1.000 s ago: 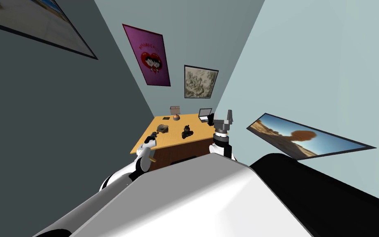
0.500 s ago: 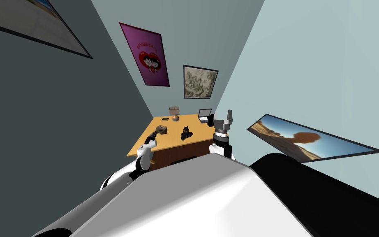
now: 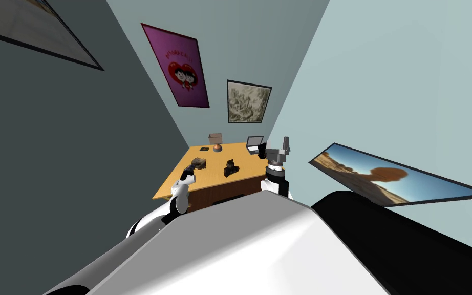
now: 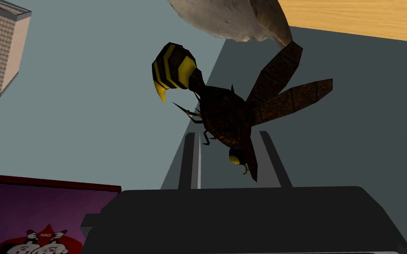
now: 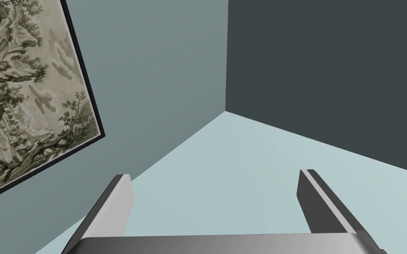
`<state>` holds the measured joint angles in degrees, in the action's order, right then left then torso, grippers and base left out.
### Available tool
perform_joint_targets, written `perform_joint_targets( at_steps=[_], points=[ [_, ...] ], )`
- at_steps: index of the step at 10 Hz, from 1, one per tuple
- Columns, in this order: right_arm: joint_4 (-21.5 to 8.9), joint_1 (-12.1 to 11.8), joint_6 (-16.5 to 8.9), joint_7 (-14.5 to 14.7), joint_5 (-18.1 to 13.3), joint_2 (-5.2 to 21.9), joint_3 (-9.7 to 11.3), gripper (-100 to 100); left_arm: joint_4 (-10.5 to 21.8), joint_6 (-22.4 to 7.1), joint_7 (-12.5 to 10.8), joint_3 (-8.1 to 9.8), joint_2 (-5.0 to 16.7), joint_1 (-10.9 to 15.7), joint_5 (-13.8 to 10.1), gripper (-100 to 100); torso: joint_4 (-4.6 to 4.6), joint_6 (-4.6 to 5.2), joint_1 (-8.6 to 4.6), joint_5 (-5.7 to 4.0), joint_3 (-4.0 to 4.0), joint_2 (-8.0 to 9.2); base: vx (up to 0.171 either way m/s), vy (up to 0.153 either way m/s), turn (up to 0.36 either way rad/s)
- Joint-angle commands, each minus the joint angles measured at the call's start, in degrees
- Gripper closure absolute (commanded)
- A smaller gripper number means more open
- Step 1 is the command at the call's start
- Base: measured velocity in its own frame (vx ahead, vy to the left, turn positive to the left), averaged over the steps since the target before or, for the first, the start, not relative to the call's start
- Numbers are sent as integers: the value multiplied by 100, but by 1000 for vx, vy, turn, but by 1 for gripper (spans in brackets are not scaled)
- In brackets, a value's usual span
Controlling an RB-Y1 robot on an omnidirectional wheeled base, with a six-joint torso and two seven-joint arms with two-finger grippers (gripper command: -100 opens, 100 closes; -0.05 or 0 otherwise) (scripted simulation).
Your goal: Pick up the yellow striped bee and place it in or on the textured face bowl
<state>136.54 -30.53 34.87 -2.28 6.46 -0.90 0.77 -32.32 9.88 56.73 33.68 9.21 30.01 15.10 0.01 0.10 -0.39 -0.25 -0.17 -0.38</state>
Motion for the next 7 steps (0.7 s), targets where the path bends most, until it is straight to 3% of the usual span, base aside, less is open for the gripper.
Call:
perform_joint_targets(
  at_steps=[1,6,7],
  points=[
    [0,0,0,0,0,0,0,0,-46,146,255,3,-31,-39,-9,100,0,0,0,0,0,0,77,-31,-6],
    [0,0,0,0,0,0,0,0,-110,426,756,21,-100,-81,-32,100,1,-4,4,1,4,8,60,-33,-9],
    [0,0,0,0,0,0,0,0,-72,389,678,23,-82,-62,-27,100,2,-6,6,2,5,8,25,-11,-3]
  ],
)
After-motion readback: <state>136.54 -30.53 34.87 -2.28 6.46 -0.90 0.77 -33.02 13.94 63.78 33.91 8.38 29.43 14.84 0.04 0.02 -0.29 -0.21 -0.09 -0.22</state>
